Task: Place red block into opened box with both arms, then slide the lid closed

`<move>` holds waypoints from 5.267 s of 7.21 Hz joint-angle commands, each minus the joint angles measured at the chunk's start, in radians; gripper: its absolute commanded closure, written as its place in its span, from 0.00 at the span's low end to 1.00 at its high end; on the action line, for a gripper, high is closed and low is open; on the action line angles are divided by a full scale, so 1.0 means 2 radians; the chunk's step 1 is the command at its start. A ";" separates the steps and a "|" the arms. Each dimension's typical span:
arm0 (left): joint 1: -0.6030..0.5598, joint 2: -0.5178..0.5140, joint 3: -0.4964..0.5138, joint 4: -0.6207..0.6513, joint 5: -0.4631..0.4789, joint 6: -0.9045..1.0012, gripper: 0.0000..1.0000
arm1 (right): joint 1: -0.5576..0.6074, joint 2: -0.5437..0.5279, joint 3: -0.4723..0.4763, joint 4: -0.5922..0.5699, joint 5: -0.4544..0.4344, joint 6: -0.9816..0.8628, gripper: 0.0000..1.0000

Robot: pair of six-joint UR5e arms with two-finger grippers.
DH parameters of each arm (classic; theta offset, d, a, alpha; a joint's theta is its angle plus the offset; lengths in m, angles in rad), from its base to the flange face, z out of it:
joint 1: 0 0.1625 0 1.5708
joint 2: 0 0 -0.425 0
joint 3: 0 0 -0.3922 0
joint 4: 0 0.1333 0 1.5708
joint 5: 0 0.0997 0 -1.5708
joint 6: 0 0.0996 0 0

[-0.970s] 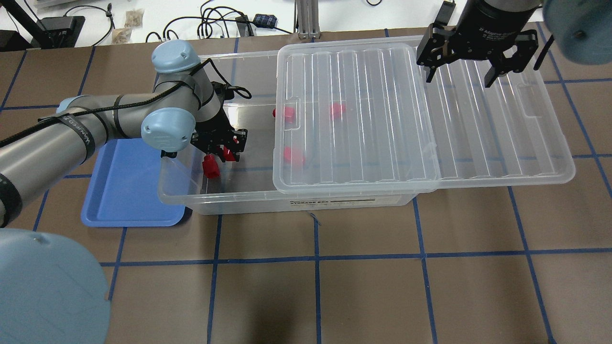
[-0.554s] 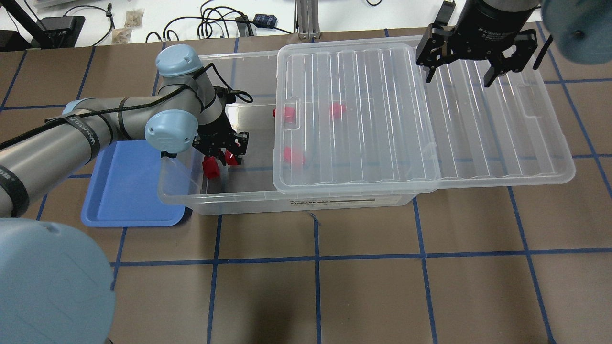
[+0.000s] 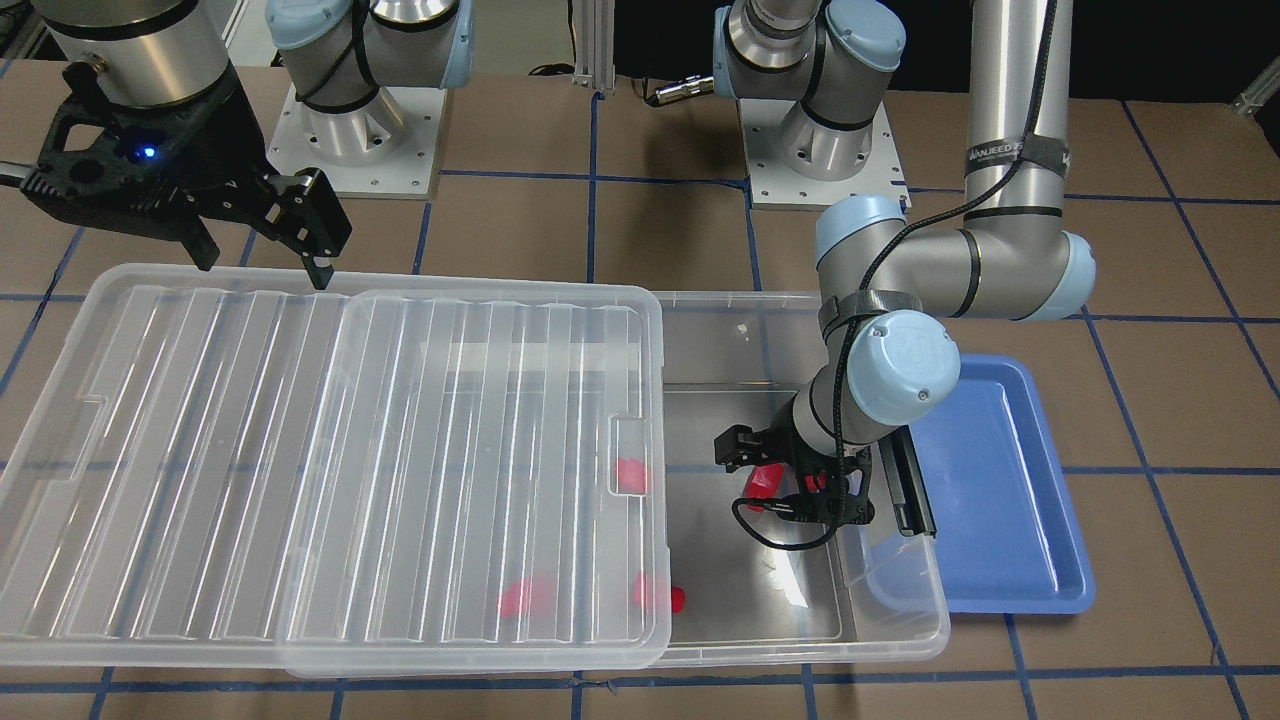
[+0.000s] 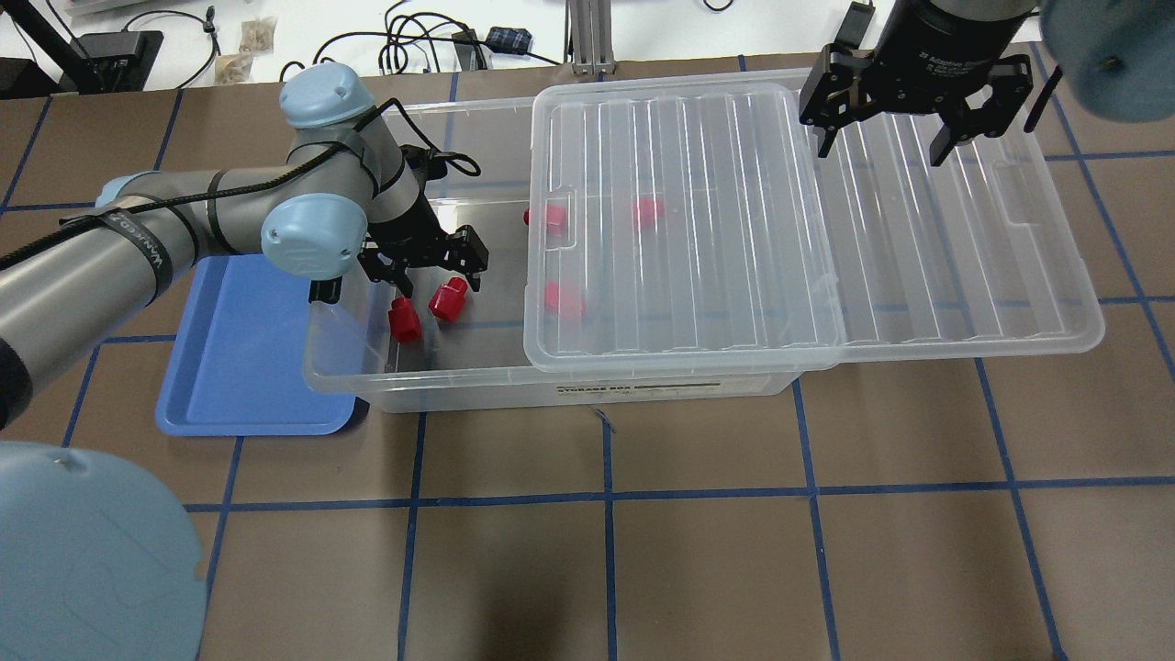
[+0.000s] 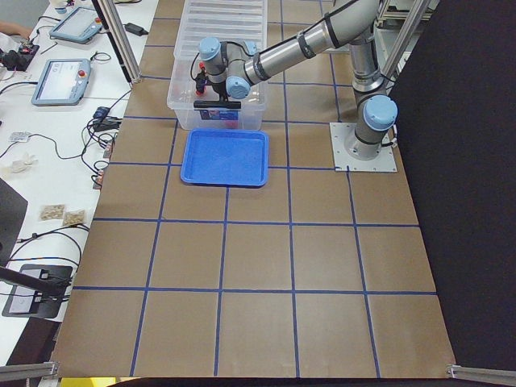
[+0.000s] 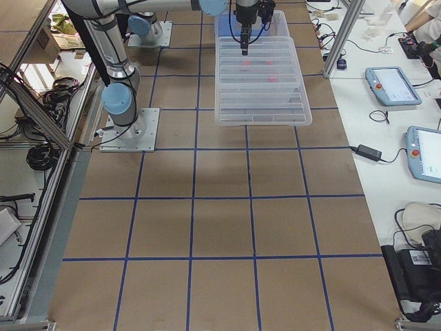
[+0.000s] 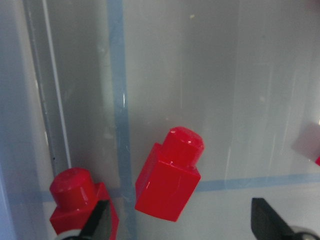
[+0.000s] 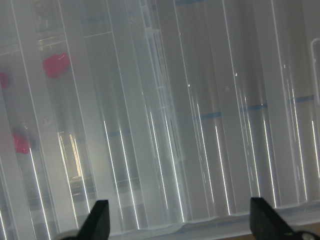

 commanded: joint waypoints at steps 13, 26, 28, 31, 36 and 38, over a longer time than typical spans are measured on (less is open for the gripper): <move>0.048 0.154 0.115 -0.267 0.065 0.035 0.00 | -0.276 0.143 0.007 -0.130 -0.012 -0.352 0.00; 0.049 0.159 0.108 -0.263 0.056 0.037 0.00 | -0.102 0.150 0.018 -0.123 0.020 -0.213 0.00; 0.049 0.160 0.108 -0.263 0.057 0.037 0.00 | -0.098 0.148 0.018 -0.123 0.021 -0.212 0.00; 0.049 0.160 0.108 -0.263 0.058 0.037 0.00 | -0.095 0.149 0.014 -0.124 0.030 -0.212 0.00; 0.048 0.162 0.108 -0.259 0.061 0.037 0.00 | -0.066 0.036 -0.029 -0.011 0.028 -0.139 0.00; 0.048 0.163 0.107 -0.260 0.062 0.034 0.00 | 0.016 0.012 -0.025 0.014 0.019 -0.029 0.00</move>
